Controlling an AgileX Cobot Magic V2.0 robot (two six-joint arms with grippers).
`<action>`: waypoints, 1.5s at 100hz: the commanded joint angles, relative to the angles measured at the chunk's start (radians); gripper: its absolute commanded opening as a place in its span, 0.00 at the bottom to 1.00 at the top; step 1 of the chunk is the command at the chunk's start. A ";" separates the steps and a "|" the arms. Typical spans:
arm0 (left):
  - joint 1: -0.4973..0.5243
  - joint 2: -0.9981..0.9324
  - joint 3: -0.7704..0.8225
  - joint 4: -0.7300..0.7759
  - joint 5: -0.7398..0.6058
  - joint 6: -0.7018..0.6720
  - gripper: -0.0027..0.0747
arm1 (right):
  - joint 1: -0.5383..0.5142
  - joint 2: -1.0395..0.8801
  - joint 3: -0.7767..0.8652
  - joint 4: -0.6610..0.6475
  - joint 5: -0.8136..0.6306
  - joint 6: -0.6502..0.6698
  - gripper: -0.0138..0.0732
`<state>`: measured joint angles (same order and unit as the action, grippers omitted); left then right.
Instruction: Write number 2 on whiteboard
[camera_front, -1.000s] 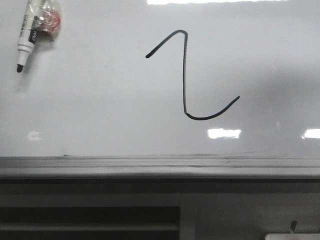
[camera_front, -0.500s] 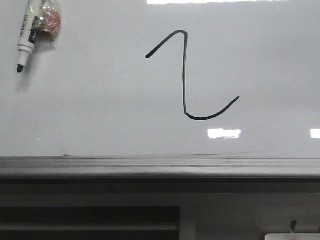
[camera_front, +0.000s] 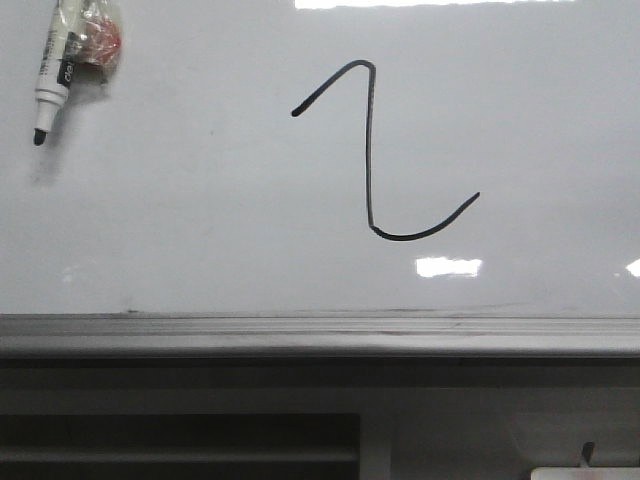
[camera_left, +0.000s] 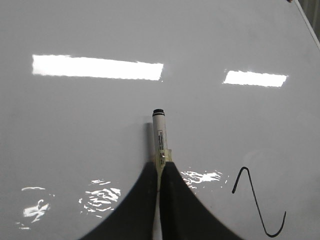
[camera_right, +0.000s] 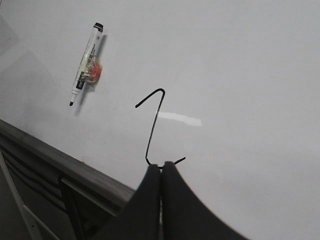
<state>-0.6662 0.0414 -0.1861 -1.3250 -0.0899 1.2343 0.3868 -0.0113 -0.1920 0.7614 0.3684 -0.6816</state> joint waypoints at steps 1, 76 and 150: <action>0.000 0.010 -0.024 -0.038 -0.017 0.000 0.01 | -0.005 -0.013 -0.024 0.018 -0.073 -0.002 0.10; 0.000 0.010 -0.024 -0.045 0.000 0.000 0.01 | -0.005 -0.013 -0.024 0.018 -0.067 -0.002 0.10; 0.344 0.022 0.050 1.094 0.052 -1.010 0.01 | -0.005 -0.013 -0.024 0.018 -0.067 -0.002 0.10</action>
<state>-0.4072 0.0413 -0.1181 -0.3090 0.0207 0.2997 0.3868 -0.0113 -0.1920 0.7614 0.3646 -0.6816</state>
